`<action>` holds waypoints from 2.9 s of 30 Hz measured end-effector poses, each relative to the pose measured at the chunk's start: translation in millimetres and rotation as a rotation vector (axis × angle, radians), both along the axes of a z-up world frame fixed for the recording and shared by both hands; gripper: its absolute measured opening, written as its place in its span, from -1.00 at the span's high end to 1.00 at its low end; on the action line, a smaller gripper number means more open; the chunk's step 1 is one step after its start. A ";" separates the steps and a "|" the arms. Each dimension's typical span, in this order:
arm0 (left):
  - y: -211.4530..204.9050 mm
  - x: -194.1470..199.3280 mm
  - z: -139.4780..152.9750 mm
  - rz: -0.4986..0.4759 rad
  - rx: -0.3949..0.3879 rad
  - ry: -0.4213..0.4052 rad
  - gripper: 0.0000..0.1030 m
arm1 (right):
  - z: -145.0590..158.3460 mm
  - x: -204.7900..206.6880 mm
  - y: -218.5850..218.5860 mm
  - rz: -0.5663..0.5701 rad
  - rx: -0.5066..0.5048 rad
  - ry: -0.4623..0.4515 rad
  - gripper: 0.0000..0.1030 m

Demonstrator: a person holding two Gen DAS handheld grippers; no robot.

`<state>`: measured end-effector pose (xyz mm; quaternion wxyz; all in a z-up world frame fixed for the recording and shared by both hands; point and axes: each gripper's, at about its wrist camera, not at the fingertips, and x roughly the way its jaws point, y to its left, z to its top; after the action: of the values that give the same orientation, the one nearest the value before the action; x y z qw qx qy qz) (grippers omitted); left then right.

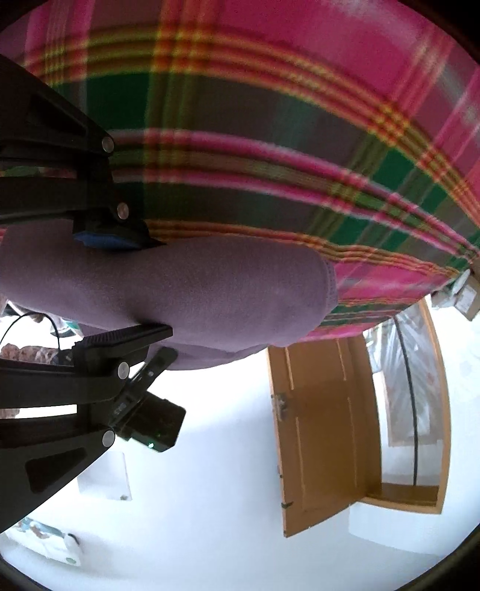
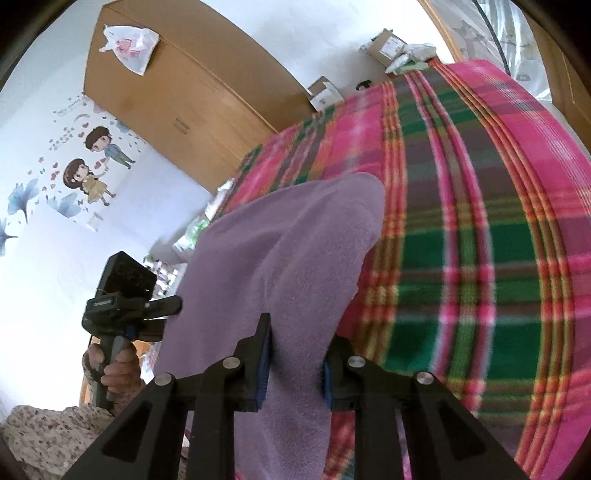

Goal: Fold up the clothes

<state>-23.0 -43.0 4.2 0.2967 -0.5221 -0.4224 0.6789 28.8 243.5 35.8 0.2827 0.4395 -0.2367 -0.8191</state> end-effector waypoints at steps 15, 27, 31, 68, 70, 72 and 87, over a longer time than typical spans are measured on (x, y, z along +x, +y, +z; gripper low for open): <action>-87.3 -31.6 7.9 0.147 -0.061 0.015 0.29 | -8.5 -87.7 -70.4 0.057 -0.037 -0.045 0.56; -166.3 -71.3 0.3 0.230 -0.139 0.018 0.29 | -16.1 -154.9 -131.8 0.079 -0.019 -0.054 0.56; -185.1 -85.7 -0.8 0.253 -0.155 0.024 0.29 | -16.2 -174.9 -151.9 0.075 -0.015 -0.040 0.56; -181.7 -66.9 22.6 0.358 -0.394 0.170 0.11 | -1.5 -145.6 -181.8 -0.044 0.326 0.161 0.34; -172.2 -57.6 31.3 0.345 -0.414 0.218 0.11 | 3.5 -130.6 -192.5 -0.013 0.335 0.208 0.38; -159.1 -51.6 33.5 0.302 -0.441 0.247 0.11 | 4.2 -118.4 -203.3 0.024 0.346 0.233 0.40; -154.6 -29.3 10.1 0.261 -0.509 0.232 0.12 | -17.8 -80.8 -228.2 0.072 0.460 0.194 0.53</action>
<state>-52.3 -197.6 14.3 0.1128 -0.4403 -0.2654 0.8503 -51.9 15.4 18.0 0.2259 0.4196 -0.0002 -0.8791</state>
